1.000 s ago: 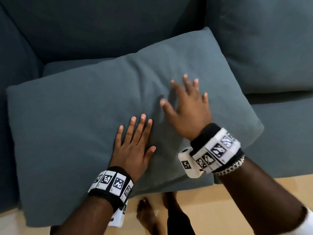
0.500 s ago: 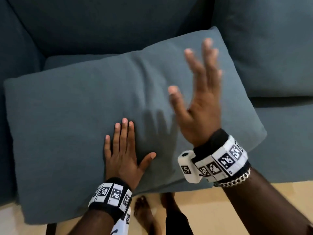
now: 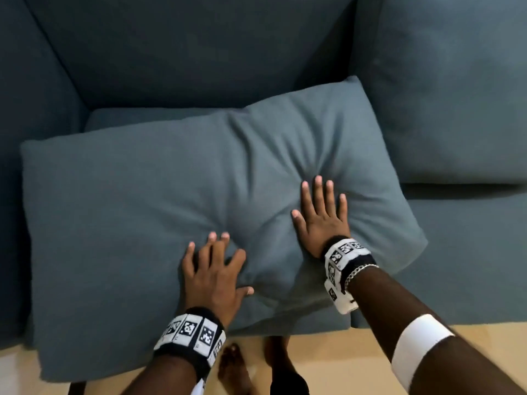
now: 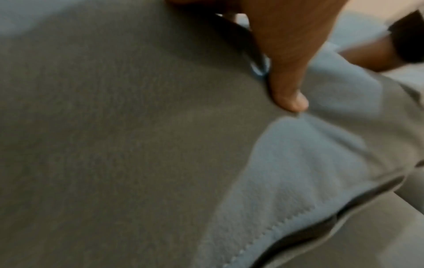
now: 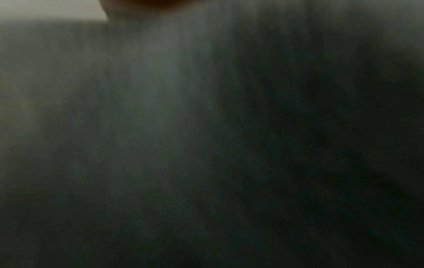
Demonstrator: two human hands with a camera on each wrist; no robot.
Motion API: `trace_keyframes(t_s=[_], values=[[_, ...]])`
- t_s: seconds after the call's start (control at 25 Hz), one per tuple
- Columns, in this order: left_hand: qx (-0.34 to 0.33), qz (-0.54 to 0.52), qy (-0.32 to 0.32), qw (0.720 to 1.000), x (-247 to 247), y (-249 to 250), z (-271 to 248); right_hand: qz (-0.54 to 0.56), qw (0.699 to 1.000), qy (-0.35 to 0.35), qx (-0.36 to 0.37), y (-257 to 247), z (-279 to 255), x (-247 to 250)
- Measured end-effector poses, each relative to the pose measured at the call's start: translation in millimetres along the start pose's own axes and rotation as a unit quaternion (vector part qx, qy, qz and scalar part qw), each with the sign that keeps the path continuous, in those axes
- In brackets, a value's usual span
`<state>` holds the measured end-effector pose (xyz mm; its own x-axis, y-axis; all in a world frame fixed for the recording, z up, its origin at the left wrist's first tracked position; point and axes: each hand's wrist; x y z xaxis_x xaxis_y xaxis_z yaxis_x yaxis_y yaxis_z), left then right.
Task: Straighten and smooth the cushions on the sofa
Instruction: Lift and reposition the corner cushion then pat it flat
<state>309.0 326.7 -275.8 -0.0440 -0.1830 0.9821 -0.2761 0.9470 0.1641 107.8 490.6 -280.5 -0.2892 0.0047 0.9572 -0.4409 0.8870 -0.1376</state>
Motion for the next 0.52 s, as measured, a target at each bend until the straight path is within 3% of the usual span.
trace_keyframes(t_s=[0.08, 0.16, 0.24, 0.4, 0.52], values=[[0.014, -0.017, -0.009, 1.000, 12.8, 4.2, 11.8, 0.019, 0.998, -0.058, 0.003, 3.5, 12.9, 20.7], [0.017, -0.022, -0.025, 0.999, 31.8, 7.5, 17.9, 0.097, 0.994, -0.010, 0.047, 8.8, -5.8, 52.6], [0.004, -0.034, -0.015, 0.999, 45.8, 8.0, 10.3, 0.134, 0.987, 0.014, 0.087, 18.4, -43.6, 51.6], [0.025, -0.128, 0.031, 0.991, 92.6, 3.3, 5.1, 0.067, 0.990, -0.026, 0.123, 38.4, -100.7, 33.9], [0.063, -0.189, 0.067, 0.978, 147.0, -4.1, 19.3, 0.131, 0.978, 0.118, 0.107, 42.4, -106.2, 62.8]])
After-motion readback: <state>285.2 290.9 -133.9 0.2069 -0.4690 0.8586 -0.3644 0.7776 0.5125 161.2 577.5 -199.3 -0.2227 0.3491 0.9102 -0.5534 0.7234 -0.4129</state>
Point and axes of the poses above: each hand's wrist, its own z-axis towards the middle knuckle, its own x-axis out of the back of the hand, y = z × x, and after that the axes turned 3 degrees about -x, right-handed
